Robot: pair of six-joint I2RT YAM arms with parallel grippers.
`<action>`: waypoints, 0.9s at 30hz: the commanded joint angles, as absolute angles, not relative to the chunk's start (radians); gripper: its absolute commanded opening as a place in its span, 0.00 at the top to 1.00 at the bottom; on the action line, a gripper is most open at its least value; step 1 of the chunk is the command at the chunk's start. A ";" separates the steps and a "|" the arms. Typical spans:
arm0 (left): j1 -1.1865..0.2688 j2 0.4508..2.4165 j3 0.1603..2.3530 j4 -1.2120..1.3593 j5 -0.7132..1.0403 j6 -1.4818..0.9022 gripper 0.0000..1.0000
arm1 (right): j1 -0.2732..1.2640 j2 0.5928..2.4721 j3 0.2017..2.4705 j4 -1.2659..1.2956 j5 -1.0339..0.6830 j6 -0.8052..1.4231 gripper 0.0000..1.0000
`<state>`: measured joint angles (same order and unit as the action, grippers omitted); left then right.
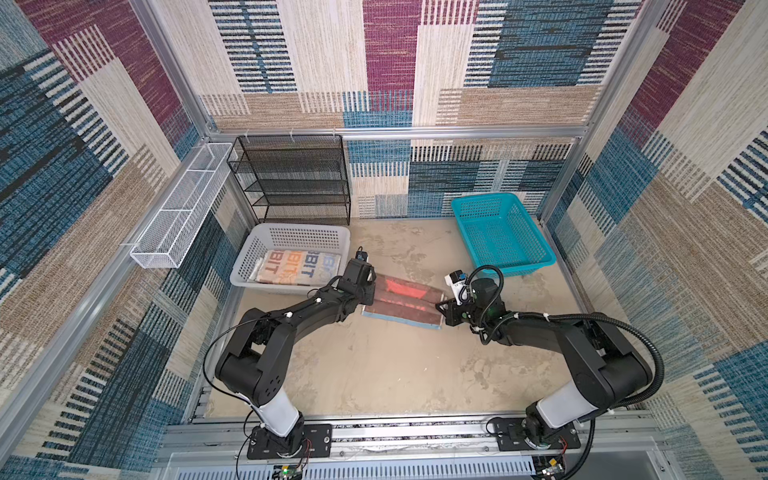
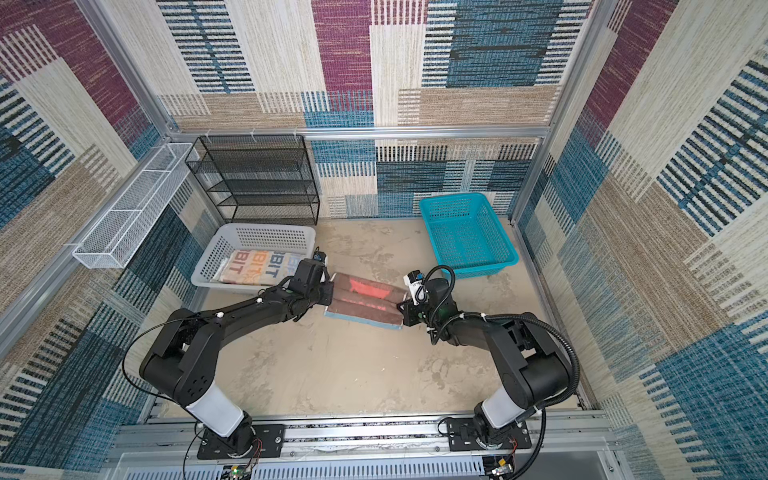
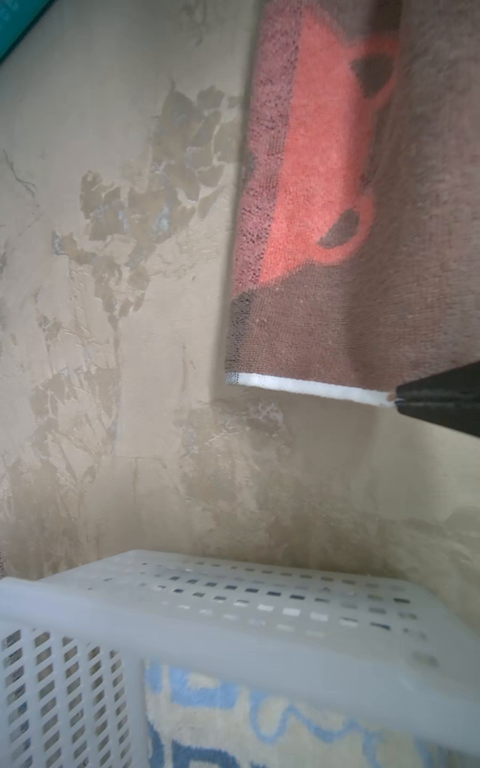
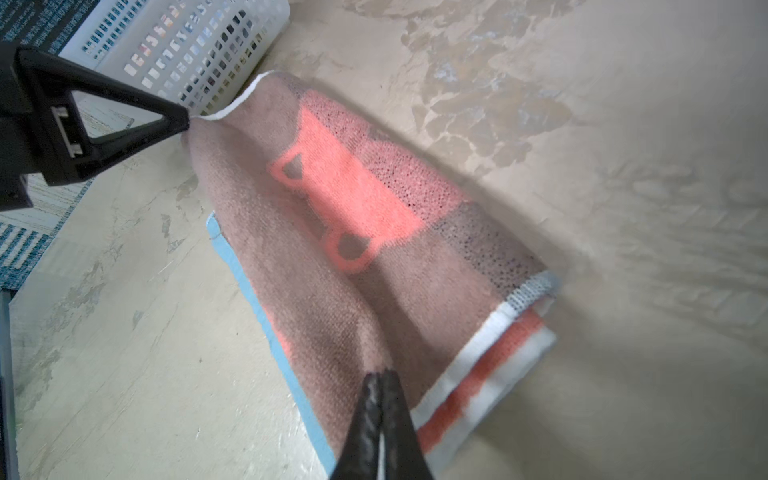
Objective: Fold and stack the towels
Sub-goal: 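Lay the folded edge down with both grippers and release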
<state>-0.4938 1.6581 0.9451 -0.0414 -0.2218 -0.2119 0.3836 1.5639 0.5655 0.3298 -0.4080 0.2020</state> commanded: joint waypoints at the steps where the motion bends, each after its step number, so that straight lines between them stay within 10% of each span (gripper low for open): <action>1: -0.498 1.626 0.905 -0.010 -0.251 -0.259 1.00 | 0.390 1.557 0.544 0.349 -0.387 0.231 1.00; 24: -0.525 1.574 0.762 0.019 -0.217 -0.375 0.99 | 0.433 1.515 0.468 0.318 -0.419 0.240 0.97; 27: -0.531 1.576 0.737 0.026 -0.219 -0.395 0.66 | 0.434 1.515 0.461 0.319 -0.428 0.245 0.86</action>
<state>-0.5285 1.5772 0.7513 -0.0040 -0.2070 -0.3462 0.4335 1.5146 0.4644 0.2924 -0.4126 0.2314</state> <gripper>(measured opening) 0.221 0.112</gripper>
